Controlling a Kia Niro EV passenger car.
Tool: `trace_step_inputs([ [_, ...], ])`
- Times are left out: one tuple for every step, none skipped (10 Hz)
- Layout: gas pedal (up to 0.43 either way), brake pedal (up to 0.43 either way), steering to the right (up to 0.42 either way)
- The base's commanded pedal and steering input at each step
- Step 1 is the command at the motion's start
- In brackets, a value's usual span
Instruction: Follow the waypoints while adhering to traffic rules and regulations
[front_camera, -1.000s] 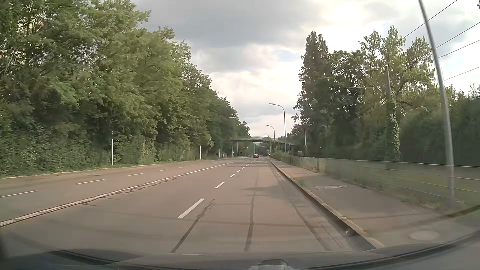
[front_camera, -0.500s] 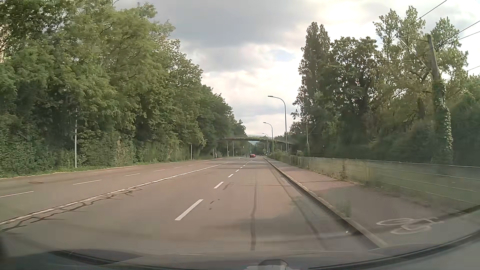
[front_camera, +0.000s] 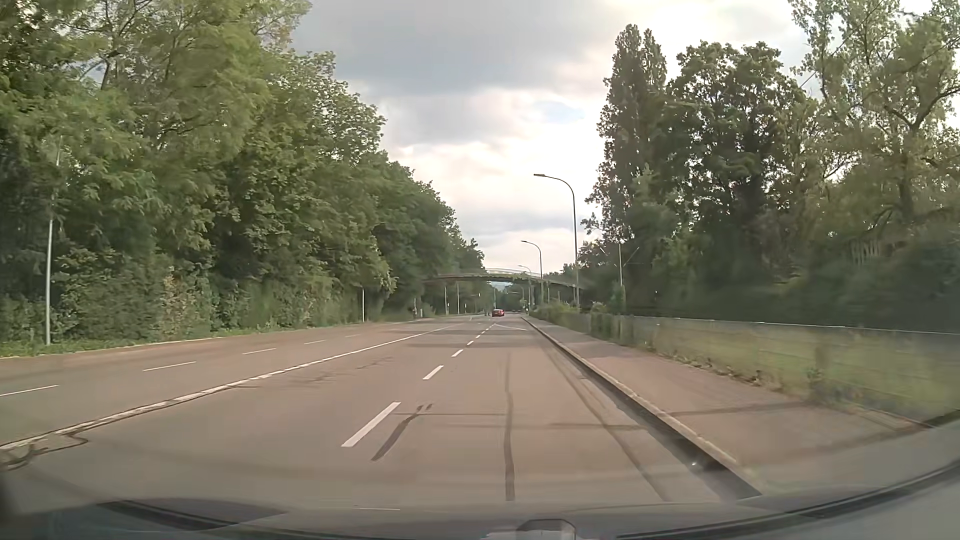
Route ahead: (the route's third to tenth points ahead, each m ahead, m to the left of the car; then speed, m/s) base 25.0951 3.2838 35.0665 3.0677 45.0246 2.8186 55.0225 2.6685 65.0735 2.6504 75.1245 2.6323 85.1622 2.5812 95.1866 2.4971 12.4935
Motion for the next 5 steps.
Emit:
trace_step_inputs([
  [0.110, 0.000, 0.006],
  [0.098, 0.000, 0.005],
  [0.098, 0.000, 0.005],
  [0.098, 0.000, 0.005],
  [0.098, 0.000, 0.004],
])
